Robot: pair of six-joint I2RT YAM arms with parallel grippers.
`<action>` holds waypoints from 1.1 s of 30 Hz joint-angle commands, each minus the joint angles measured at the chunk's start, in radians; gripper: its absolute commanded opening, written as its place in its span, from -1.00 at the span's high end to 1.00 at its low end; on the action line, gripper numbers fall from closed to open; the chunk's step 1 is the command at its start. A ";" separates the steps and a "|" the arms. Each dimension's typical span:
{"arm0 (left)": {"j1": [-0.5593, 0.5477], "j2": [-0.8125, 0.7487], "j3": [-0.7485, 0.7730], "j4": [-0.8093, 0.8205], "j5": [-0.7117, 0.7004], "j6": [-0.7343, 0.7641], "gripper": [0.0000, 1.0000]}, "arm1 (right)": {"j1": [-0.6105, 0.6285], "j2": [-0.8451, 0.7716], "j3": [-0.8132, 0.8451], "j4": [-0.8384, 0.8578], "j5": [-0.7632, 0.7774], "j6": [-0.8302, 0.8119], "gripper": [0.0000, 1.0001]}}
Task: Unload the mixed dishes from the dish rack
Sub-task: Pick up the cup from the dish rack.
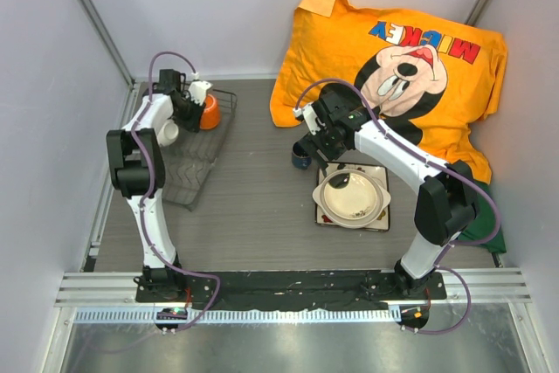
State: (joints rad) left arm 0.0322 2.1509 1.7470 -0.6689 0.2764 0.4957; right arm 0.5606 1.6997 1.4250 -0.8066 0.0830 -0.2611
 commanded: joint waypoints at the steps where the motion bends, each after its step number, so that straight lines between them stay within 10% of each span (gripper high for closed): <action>1: 0.021 -0.068 0.006 -0.066 0.141 -0.058 1.00 | -0.002 -0.006 0.002 0.029 -0.009 -0.012 -0.61; 33: 0.106 -0.249 0.078 -0.126 0.378 -0.220 1.00 | -0.002 -0.009 0.037 0.026 0.000 -0.001 -0.57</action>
State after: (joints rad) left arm 0.1219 2.0083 1.7538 -0.7872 0.5076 0.3370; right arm 0.5606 1.7138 1.4250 -0.8062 0.0769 -0.2611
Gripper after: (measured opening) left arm 0.218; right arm 0.791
